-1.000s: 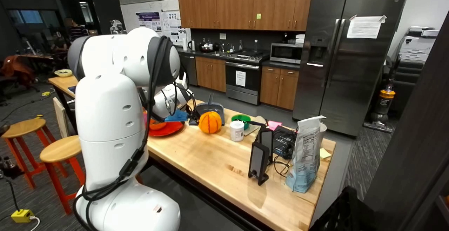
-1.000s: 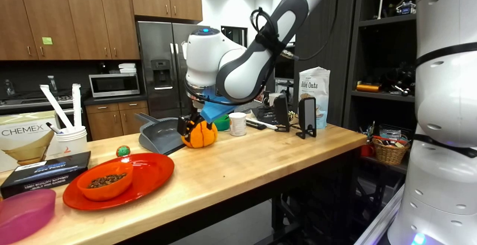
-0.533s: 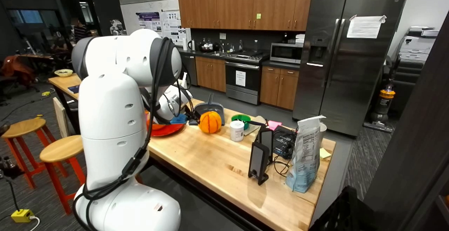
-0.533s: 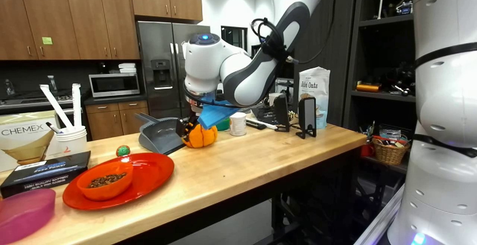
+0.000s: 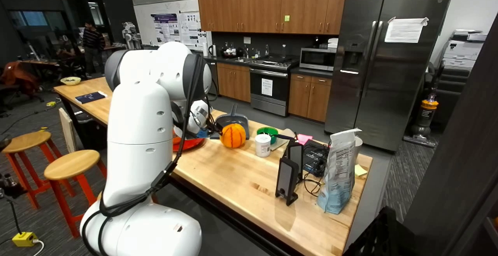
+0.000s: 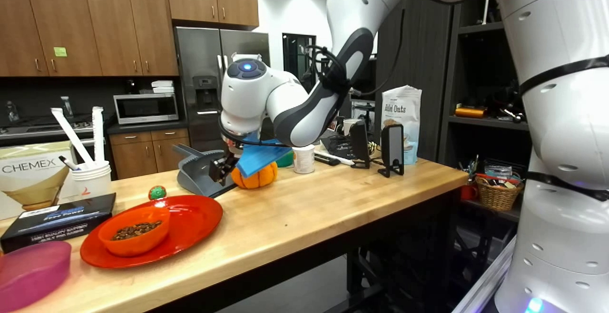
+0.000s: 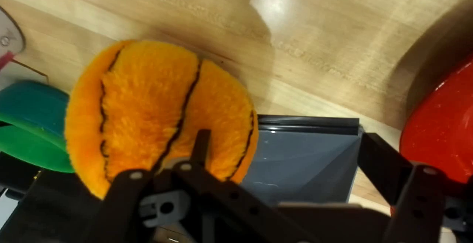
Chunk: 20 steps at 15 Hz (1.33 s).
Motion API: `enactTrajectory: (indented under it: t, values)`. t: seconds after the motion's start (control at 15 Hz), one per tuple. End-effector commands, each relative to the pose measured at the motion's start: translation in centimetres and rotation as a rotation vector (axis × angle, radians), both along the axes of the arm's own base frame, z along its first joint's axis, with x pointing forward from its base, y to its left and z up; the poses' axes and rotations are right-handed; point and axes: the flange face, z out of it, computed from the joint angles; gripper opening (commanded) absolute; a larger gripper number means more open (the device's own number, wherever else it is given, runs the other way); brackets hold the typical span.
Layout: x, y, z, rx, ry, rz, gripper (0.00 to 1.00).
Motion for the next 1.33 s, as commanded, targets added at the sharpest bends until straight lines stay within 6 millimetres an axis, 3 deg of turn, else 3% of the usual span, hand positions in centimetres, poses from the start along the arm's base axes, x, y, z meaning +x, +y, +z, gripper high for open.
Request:
enactTrajectory:
  t: [0.0,0.2,0.67,0.73,1.13,1.27]
  values:
    - [2.7,0.9,-0.5,0.009,-0.068,0.015,1.0]
    - [4.5,2.0,0.0,0.018,-0.151,0.053,1.0]
    - [-0.1,7.4,0.5,0.06,-0.305,0.196,1.0]
    - [1.0,6.8,0.2,0.003,-0.283,0.188,1.0]
    - [0.9,7.0,0.0,-0.008,-0.283,0.185,1.0]
    - [-1.1,7.1,-0.1,0.01,-0.268,0.191,1.0]
